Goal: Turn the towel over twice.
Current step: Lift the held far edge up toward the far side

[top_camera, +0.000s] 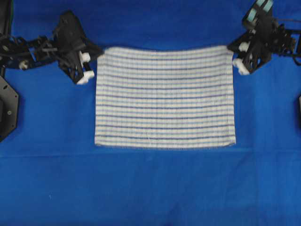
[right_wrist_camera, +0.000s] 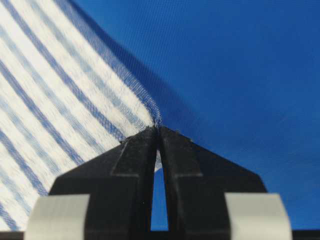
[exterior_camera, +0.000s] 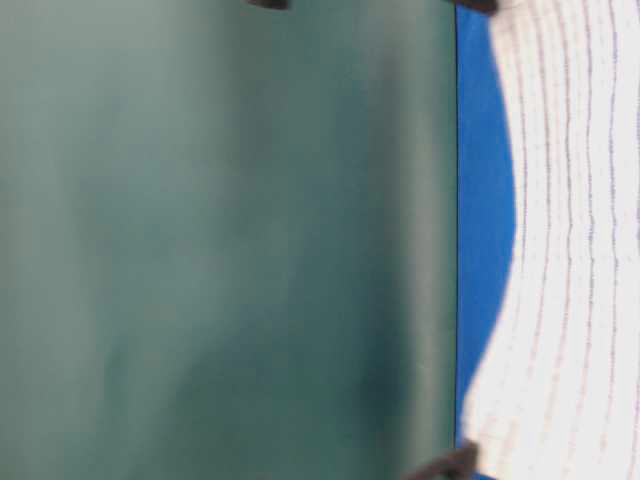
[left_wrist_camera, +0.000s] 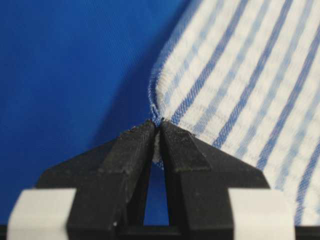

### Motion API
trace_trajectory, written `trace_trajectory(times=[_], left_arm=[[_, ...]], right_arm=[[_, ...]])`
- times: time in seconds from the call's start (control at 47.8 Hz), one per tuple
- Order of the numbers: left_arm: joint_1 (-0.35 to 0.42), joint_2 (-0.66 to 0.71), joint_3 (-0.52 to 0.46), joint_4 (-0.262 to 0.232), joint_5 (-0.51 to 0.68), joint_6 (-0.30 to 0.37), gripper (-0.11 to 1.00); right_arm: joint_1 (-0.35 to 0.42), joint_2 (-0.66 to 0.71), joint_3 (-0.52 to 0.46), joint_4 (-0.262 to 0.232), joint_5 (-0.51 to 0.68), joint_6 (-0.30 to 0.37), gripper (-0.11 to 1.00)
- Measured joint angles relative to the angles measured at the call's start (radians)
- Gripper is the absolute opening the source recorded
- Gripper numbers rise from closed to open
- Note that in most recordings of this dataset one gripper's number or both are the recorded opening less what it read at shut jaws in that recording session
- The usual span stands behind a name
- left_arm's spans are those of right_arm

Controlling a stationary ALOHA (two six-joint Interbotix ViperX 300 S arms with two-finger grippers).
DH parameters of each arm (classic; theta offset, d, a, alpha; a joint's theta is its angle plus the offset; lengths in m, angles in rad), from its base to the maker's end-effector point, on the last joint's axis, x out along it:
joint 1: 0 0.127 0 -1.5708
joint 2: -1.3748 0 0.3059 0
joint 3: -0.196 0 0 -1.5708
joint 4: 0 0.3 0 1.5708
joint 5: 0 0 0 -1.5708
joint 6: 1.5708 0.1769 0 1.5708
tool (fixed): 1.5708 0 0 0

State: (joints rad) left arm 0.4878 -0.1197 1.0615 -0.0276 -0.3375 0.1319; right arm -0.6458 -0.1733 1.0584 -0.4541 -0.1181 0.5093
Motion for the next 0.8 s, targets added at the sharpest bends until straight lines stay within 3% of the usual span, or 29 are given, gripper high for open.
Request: trace_trajectory(times=[0.209, 0.502, 0.795], left_arm=[[0.041, -0.146, -0.069, 0.000, 0.114, 0.089, 0.04], [0.081, -0.339, -0.179, 0.005, 0.268, 0.098, 0.04], [0.081, -0.459, -0.225, 0.014, 0.333, 0.098, 0.04]], right_arm=[[-0.067, -0.179, -0.048, -0.026, 0.098, -0.015, 0.05], [-0.074, -0.453, -0.152, -0.071, 0.265, -0.020, 0.05], [-0.034, -0.623, -0.166, -0.071, 0.290, -0.020, 0.05]])
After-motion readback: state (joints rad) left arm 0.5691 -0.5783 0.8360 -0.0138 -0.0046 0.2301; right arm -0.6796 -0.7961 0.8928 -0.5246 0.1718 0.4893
